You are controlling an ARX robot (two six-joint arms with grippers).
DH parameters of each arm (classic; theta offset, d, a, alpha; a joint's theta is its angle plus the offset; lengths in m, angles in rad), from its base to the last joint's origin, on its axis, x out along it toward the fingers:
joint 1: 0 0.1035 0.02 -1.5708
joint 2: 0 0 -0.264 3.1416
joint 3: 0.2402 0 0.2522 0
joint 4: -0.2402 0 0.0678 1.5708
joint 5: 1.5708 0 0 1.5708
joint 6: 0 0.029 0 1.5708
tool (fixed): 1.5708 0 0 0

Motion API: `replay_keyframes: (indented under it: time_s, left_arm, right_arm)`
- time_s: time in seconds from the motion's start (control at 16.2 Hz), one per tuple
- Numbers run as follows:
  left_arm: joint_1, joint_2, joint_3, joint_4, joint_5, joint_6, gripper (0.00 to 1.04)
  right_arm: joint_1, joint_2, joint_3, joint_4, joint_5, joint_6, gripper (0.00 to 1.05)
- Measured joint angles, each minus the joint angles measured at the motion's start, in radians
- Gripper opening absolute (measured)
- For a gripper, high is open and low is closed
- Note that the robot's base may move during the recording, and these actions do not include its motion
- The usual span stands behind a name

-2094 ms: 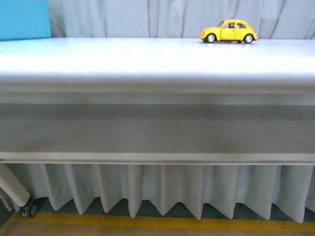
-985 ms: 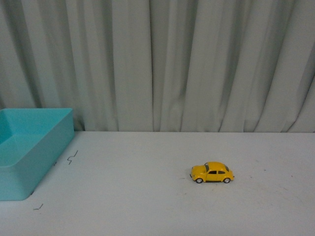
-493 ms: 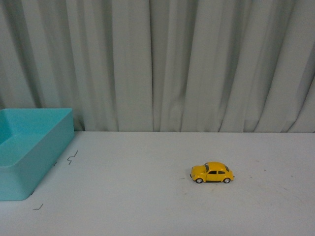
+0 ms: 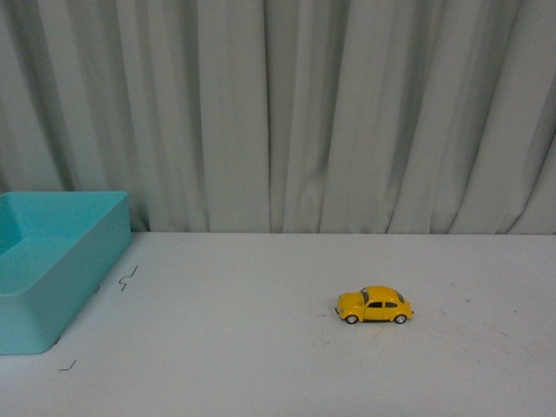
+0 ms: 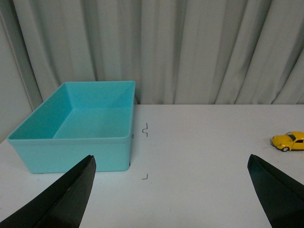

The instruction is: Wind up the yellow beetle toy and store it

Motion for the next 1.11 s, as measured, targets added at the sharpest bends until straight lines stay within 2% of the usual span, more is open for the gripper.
replay_keyframes:
  time_s: [1.11]
  left_arm:
    - [0.0, 0.0, 0.0, 0.0, 0.0, 0.0, 0.98]
  right_arm:
    - [0.0, 0.0, 0.0, 0.0, 0.0, 0.0, 0.98]
